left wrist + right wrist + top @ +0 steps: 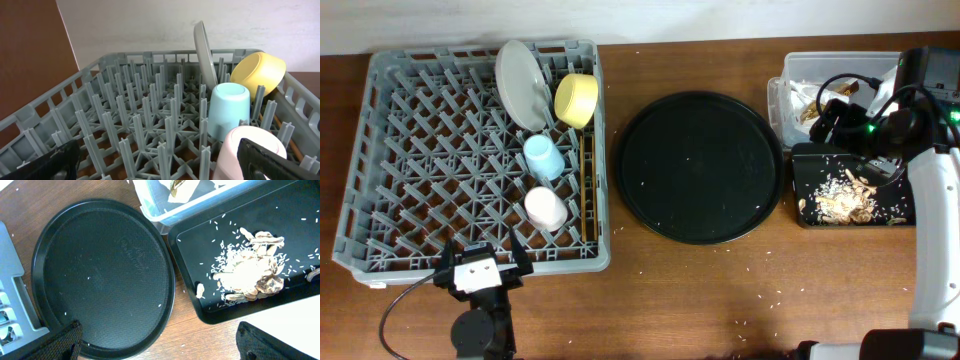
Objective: Sort waste into correct bins and load items into the dishwasher rack
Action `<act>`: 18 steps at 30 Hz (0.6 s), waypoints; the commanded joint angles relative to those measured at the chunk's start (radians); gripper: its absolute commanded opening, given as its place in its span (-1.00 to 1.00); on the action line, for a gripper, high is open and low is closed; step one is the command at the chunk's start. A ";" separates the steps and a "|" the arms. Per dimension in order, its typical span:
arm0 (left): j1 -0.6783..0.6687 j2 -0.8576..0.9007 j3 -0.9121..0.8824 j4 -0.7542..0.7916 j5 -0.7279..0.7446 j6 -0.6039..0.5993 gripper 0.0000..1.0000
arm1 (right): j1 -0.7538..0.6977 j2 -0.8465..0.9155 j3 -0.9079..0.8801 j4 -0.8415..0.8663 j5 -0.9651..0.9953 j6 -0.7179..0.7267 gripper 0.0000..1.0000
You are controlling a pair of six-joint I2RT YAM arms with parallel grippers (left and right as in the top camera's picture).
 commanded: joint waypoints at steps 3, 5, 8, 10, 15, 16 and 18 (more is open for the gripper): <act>0.007 -0.011 -0.005 0.000 0.014 0.019 0.99 | -0.004 0.003 0.003 0.002 0.009 0.007 0.97; 0.007 -0.011 -0.005 0.000 0.014 0.019 0.99 | -0.004 0.003 0.003 0.002 0.009 0.007 0.97; 0.007 -0.011 -0.005 0.000 0.014 0.019 0.99 | -0.004 0.003 0.003 0.002 0.009 0.007 0.97; 0.007 -0.011 -0.005 0.000 0.014 0.019 0.99 | -0.004 0.003 0.003 0.002 0.009 0.007 0.97; 0.007 -0.011 -0.005 0.000 0.014 0.019 0.99 | 0.017 -0.023 0.003 0.002 0.010 0.007 0.97; 0.007 -0.011 -0.005 0.000 0.014 0.019 0.99 | 0.058 -0.072 0.003 0.002 0.009 0.007 0.97; 0.007 -0.011 -0.005 0.000 0.014 0.019 0.99 | 0.151 -0.167 0.003 0.002 0.013 0.004 0.97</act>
